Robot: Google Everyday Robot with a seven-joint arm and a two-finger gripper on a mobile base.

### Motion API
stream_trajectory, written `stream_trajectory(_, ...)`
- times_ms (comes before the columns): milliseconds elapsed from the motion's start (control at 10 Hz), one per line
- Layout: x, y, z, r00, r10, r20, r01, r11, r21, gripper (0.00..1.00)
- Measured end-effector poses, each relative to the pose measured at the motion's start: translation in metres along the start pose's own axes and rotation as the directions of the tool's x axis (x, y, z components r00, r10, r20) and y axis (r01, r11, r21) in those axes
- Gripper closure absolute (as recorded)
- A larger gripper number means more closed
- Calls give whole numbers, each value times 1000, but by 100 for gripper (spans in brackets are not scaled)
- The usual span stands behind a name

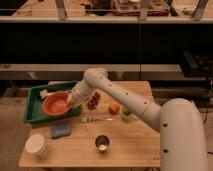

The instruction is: Stack bowls into tray

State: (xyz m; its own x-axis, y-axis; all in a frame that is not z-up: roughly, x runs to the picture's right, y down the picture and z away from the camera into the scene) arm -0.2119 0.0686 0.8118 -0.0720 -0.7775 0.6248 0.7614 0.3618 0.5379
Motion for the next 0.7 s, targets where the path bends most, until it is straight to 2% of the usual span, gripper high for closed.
stream_trajectory(100, 5, -8, 4, 999, 21, -31, -22, 1000, -4, 100)
stream_trajectory(200, 8, -12, 7, 999, 24, -45, -24, 1000, -8, 100)
stream_trajectory(500, 15, -26, 21, 998, 10, -69, -12, 1000, -18, 100)
stream_trajectory(700, 29, -22, 29, 994, 41, -105, -44, 998, -33, 100)
